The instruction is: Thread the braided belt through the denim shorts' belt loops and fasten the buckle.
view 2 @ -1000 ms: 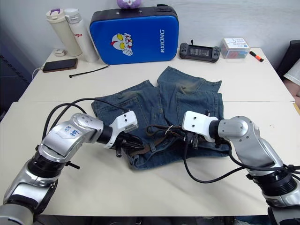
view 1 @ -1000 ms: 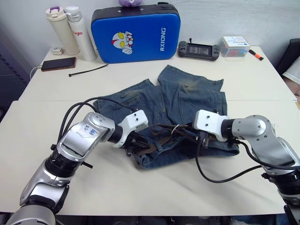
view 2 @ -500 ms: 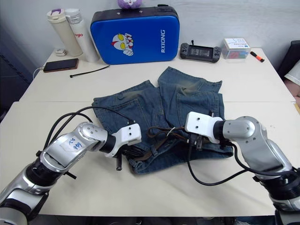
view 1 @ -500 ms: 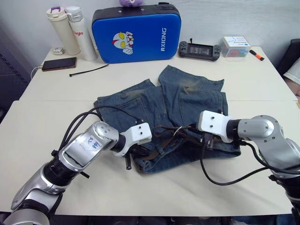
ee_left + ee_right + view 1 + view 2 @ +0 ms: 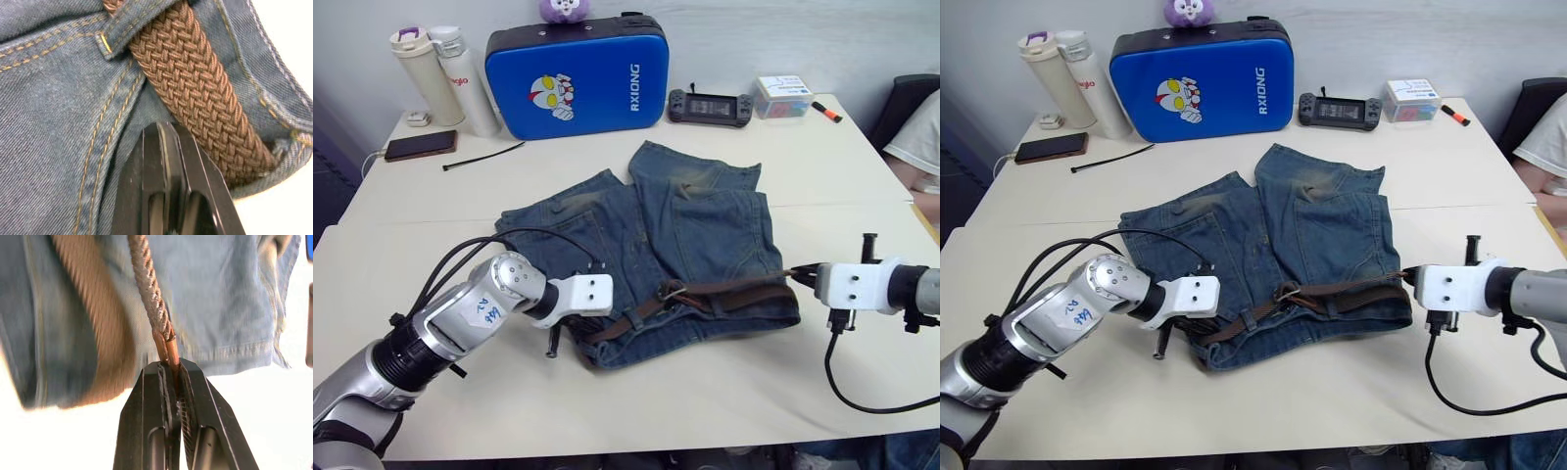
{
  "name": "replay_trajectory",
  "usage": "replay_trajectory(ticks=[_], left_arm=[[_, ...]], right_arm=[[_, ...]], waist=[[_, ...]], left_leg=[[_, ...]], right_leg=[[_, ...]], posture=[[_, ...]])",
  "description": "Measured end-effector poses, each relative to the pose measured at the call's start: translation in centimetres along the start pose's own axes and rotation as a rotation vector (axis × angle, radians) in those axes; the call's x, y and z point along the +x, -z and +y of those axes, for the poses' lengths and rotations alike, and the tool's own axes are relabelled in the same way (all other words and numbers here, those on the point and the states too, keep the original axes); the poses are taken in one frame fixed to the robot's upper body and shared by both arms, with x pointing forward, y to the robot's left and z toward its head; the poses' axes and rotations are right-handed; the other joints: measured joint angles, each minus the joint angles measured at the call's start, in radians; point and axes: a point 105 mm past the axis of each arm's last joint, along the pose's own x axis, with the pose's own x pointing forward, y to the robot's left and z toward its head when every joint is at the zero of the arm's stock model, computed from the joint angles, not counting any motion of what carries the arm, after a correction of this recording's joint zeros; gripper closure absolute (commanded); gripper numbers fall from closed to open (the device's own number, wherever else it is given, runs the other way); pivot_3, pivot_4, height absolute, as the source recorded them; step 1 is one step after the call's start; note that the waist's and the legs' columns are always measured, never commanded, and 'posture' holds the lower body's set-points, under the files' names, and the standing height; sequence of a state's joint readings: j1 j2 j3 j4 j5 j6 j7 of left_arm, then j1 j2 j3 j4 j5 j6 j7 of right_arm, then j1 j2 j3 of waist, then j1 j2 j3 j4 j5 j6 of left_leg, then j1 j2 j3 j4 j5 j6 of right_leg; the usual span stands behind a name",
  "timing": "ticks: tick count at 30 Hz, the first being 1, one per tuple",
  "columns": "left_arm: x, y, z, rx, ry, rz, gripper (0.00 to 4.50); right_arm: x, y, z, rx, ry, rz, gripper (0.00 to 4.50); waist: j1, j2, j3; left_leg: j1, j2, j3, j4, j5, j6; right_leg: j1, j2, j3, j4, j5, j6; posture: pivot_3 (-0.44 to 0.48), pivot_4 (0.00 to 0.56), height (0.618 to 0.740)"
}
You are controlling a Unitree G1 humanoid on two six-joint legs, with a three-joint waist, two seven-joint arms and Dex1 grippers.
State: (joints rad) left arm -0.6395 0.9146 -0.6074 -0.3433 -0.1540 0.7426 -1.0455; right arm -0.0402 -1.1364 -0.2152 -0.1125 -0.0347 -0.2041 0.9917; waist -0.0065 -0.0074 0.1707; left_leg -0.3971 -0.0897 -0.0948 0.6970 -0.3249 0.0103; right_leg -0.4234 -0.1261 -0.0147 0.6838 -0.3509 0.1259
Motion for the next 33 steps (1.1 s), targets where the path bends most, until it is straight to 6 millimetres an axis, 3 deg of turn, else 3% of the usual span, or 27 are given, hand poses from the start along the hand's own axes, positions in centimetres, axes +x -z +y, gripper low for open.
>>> replay_trajectory(ticks=[8, 14, 21, 25, 27, 28, 31, 33], left_arm=[[-0.9, 2.5, 1.2, 0.071, 0.024, 0.046, 4.46], [-1.8, 3.8, 2.2, 0.051, 0.024, 0.054, 4.46], [-2.7, 4.4, 3.0, -0.071, 0.002, 0.024, 4.46], [-3.1, 4.2, 3.2, -0.172, 0.007, -0.047, 4.5], [-4.2, 4.4, 3.6, -0.253, -0.001, -0.106, 4.5], [-4.6, 4.3, 3.7, -0.267, -0.007, -0.124, 4.5], [-6.6, 3.8, 4.0, -0.3, -0.018, -0.198, 4.5], [-8.1, 3.9, 4.0, -0.325, -0.028, -0.222, 4.5]], right_arm=[[0.1, 0.4, 0.8, -0.143, 0.056, -0.033, 4.5], [1.5, -0.5, 3.1, -0.1, 0.043, -0.095, 4.5], [3.2, -3.0, 4.0, -0.038, 0.048, -0.172, 4.5], [3.6, -3.9, 4.4, 0.018, 0.042, -0.22, 3.03], [3.4, -4.2, 4.0, 0.049, 0.042, -0.247, 1.9], [3.3, -4.2, 3.8, 0.053, 0.044, -0.253, 1.65], [2.5, -4.0, 3.0, 0.067, 0.053, -0.265, 0.23], [1.9, -3.5, 2.5, 0.082, 0.062, -0.262, 0.1]], waist=[[-0.006, 0.005, -0.003], [-0.008, 0.008, -0.006], [-0.007, 0.01, -0.007], [0.0, 0.007, -0.005], [0.004, 0.002, -0.002], [0.005, 0.001, -0.001], [0.006, -0.002, 0.001], [0.007, -0.001, 0.002]], left_leg=[[0.029, 0.007, 0.005, -0.013, -0.003, -0.002], [0.031, 0.013, 0.006, -0.013, -0.005, -0.005], [0.032, 0.014, 0.004, -0.013, -0.006, -0.006], [0.027, 0.014, 0.003, -0.011, -0.006, -0.006], [0.021, 0.014, 0.003, -0.009, -0.005, -0.007], [0.02, 0.014, 0.003, -0.009, -0.006, -0.007], [0.016, 0.014, 0.002, -0.007, -0.007, -0.007], [0.01, 0.014, -0.002, -0.002, -0.008, -0.008]], right_leg=[[0.024, 0.01, 0.006, -0.006, -0.002, -0.003], [0.027, 0.014, 0.008, -0.005, -0.003, -0.005], [0.026, 0.016, 0.014, -0.005, -0.004, -0.007], [0.02, 0.016, 0.014, -0.004, -0.004, -0.007], [0.013, 0.016, 0.014, -0.002, -0.004, -0.007], [0.012, 0.015, 0.014, -0.002, -0.004, -0.007], [0.011, 0.015, 0.012, -0.004, -0.004, -0.006], [0.009, 0.014, 0.008, -0.004, -0.004, -0.006]], posture=[[0.0, 0.15, 0.677], [0.0, 0.15, 0.677], [0.0, 0.15, 0.677], [0.0, 0.15, 0.677], [0.0, 0.15, 0.677], [0.0, 0.15, 0.677], [0.0, 0.15, 0.677], [0.0, 0.15, 0.677]])
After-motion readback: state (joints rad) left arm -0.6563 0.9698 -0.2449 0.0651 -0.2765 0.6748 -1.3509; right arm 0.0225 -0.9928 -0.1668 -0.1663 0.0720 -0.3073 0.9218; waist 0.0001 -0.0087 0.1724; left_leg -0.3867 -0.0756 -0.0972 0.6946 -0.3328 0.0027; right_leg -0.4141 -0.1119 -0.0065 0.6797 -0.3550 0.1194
